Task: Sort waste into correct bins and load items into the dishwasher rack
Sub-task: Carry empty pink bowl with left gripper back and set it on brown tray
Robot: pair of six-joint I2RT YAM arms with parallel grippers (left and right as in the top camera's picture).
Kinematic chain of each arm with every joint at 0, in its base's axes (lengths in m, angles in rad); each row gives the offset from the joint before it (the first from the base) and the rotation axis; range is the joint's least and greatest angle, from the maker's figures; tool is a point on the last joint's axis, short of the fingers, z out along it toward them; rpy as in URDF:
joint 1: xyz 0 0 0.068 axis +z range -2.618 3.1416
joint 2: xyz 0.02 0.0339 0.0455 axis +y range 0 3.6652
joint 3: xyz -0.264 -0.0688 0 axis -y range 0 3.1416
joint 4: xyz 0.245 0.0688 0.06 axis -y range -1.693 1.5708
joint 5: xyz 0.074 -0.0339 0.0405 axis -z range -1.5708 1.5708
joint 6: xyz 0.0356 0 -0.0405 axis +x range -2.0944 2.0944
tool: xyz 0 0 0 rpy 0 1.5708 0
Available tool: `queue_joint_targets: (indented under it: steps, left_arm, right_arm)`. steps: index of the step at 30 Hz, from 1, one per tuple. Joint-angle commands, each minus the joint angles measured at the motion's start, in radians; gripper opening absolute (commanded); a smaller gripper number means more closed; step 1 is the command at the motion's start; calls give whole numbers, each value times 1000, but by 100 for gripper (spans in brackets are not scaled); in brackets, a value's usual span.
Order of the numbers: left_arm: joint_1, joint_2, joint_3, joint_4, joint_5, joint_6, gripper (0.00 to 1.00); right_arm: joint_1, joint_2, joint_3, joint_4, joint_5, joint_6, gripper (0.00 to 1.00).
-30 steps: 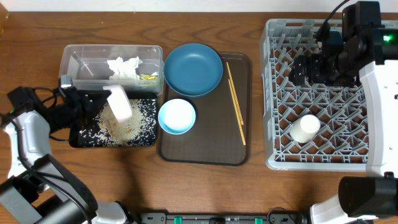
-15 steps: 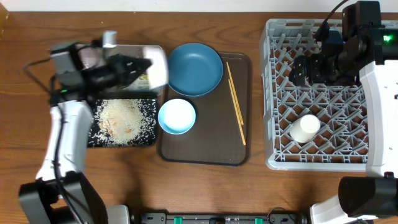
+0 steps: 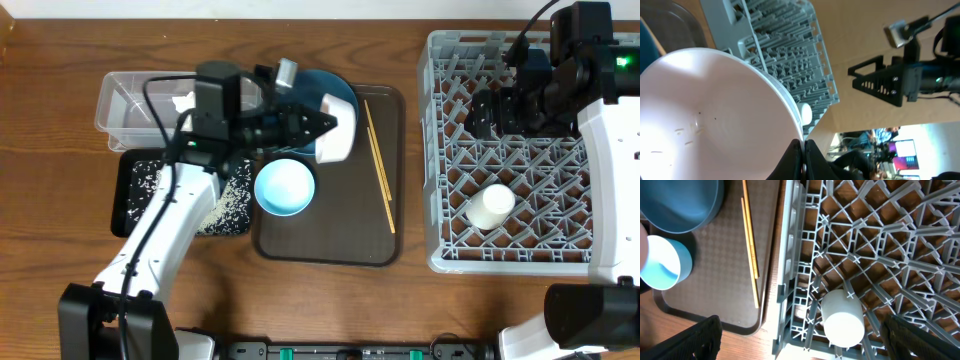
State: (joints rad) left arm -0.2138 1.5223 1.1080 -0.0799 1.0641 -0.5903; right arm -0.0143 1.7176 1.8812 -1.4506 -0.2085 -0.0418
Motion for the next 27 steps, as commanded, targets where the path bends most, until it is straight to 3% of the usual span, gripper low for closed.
queue_joint_targets:
  steps: [1, 5, 17, 27]
  left_arm:
    - [-38, -6, 11, -15, -77, 44, 6]
    - [-77, -6, 15, -70, -206, 93, 6]
    - [-312, -6, 186, -458, -803, 459, 6]
    - [-496, 82, 143, -598, -901, 595, 6]
  right_arm:
    - [10, 3, -1, -1, 2, -20, 99]
    - [10, 3, -1, 0, 2, -20, 99]
    - [10, 3, -1, 0, 1, -19, 99]
    - [10, 3, -1, 0, 2, -19, 99]
